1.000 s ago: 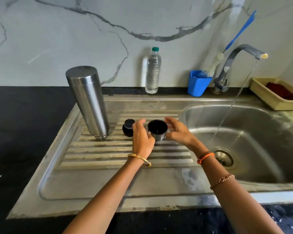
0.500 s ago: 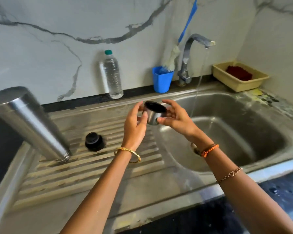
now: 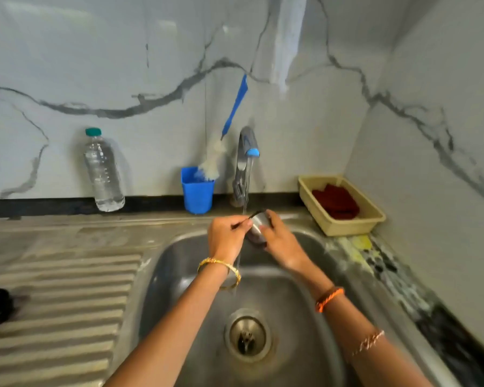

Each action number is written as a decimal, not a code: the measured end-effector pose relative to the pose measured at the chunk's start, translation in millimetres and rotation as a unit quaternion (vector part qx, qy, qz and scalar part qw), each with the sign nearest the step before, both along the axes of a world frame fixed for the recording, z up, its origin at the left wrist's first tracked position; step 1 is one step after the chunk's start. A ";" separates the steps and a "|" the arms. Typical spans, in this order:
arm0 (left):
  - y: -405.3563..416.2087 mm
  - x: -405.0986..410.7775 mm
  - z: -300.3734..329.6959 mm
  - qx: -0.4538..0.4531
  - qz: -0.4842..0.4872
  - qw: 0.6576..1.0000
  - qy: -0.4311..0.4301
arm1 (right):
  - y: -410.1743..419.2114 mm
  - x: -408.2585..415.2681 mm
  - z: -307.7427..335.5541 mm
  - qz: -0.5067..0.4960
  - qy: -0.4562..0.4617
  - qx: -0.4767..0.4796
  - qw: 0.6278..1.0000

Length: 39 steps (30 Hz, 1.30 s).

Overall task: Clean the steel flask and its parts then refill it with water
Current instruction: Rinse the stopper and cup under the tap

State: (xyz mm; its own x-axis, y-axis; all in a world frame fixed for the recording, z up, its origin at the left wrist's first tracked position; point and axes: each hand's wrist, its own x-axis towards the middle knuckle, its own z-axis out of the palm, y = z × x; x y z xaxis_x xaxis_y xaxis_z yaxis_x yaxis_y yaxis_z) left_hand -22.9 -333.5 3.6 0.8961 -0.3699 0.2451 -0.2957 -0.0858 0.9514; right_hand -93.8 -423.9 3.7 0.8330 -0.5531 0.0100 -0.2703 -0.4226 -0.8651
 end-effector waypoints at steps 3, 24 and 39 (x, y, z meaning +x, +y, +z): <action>-17.4 13.8 4.7 -0.003 0.054 0.999 0.000 | -15.2 14.7 -7.4 0.107 0.037 -0.219 0.969; -29.6 40.9 -12.5 0.044 0.139 0.989 0.025 | -20.2 87.3 -16.0 0.085 0.013 -0.335 0.938; -15.6 37.0 -16.4 0.107 0.094 0.990 0.004 | -19.4 81.7 -19.6 0.136 0.132 -0.263 0.946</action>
